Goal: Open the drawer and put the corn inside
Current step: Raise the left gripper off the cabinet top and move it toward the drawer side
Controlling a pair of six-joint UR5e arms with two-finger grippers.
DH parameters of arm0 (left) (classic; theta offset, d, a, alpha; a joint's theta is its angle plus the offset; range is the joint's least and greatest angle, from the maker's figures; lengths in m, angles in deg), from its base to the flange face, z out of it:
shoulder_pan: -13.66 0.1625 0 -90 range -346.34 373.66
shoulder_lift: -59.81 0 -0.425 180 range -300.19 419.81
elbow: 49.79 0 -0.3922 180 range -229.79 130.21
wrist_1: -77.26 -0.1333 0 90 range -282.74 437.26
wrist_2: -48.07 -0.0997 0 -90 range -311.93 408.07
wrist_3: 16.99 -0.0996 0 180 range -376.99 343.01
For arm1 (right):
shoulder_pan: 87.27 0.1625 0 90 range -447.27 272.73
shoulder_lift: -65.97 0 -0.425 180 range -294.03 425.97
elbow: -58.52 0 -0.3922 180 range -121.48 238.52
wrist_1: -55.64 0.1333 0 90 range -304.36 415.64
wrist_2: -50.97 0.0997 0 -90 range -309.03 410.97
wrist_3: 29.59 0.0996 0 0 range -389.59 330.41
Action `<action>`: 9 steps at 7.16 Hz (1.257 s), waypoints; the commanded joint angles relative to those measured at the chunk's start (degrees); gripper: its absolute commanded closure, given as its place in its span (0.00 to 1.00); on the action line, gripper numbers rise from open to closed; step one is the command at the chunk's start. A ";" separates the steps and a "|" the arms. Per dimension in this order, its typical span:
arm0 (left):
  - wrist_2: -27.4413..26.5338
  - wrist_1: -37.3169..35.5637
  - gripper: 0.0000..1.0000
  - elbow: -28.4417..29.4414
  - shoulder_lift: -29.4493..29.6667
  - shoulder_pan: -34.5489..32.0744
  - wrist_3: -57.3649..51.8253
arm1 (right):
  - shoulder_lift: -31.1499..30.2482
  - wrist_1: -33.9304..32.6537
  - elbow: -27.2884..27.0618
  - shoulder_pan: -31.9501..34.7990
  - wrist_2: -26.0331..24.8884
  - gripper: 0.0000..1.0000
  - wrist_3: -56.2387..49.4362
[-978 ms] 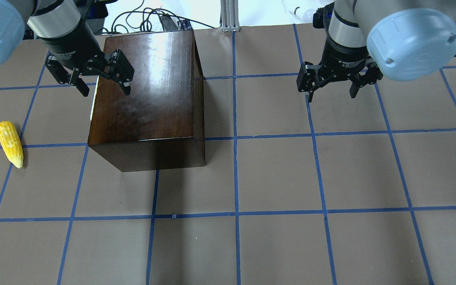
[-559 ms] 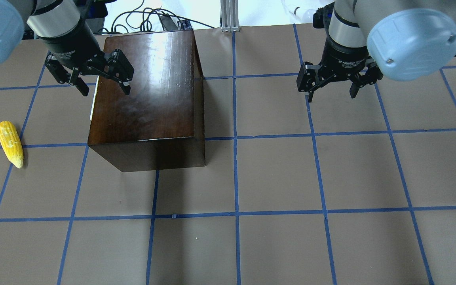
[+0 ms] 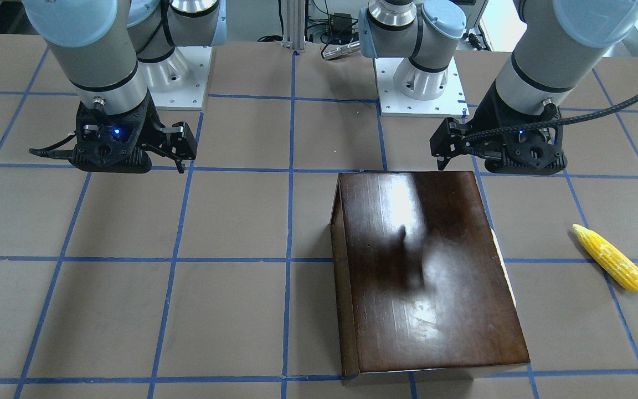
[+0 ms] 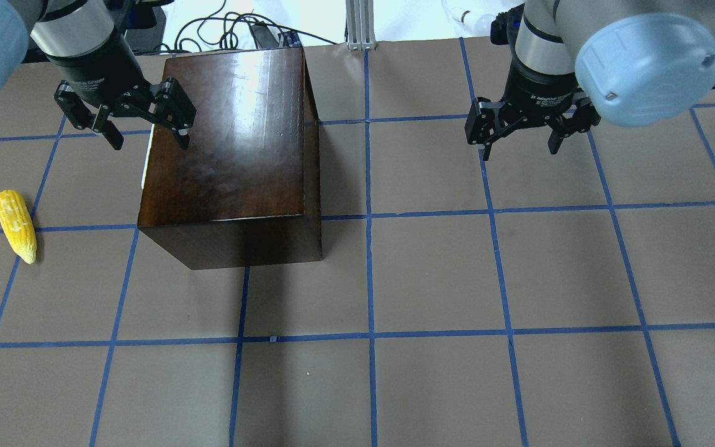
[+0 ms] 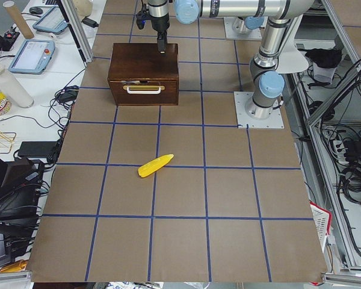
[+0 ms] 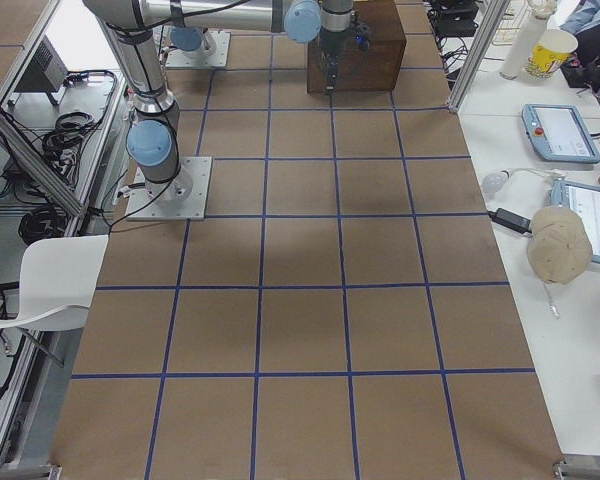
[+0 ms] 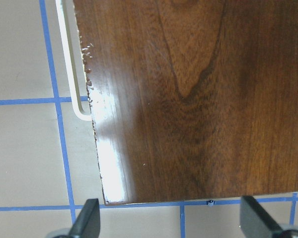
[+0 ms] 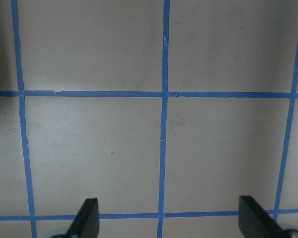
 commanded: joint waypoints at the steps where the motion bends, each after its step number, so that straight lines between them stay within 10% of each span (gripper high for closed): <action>1: 0.59 -0.01 0.00 0.25 0.27 0.09 0.06 | -0.06 0.02 0.00 0.00 -0.06 0.00 0.00; 9: 1.03 -2.91 0.00 2.62 2.02 15.35 -13.36 | -0.06 0.02 0.00 0.00 -0.15 0.00 0.00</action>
